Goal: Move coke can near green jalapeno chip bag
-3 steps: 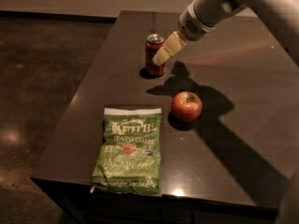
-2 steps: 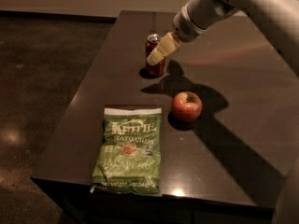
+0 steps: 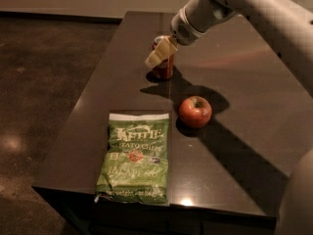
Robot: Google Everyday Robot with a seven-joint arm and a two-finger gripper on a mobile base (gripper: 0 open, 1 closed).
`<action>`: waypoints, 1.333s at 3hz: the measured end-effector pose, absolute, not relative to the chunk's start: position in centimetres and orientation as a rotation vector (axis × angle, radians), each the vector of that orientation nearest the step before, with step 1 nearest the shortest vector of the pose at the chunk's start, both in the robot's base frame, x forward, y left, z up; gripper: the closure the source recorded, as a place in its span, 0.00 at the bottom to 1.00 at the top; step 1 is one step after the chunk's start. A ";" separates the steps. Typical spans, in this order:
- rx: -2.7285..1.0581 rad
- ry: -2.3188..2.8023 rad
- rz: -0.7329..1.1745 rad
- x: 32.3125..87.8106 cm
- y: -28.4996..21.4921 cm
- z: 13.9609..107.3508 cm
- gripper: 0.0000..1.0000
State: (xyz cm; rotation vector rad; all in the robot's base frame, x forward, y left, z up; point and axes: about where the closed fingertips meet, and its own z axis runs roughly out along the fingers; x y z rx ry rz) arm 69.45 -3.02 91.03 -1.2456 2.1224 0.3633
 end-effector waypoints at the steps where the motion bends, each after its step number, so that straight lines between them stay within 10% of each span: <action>1: -1.259 2.105 0.378 69.6 -2.6 91.0 0.39; 4: -1.383 1.966 0.435 63.6 -2.5 93.6 1.00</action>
Offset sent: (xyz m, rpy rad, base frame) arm -0.0090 -0.0019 0.0145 0.0325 -0.0371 0.0608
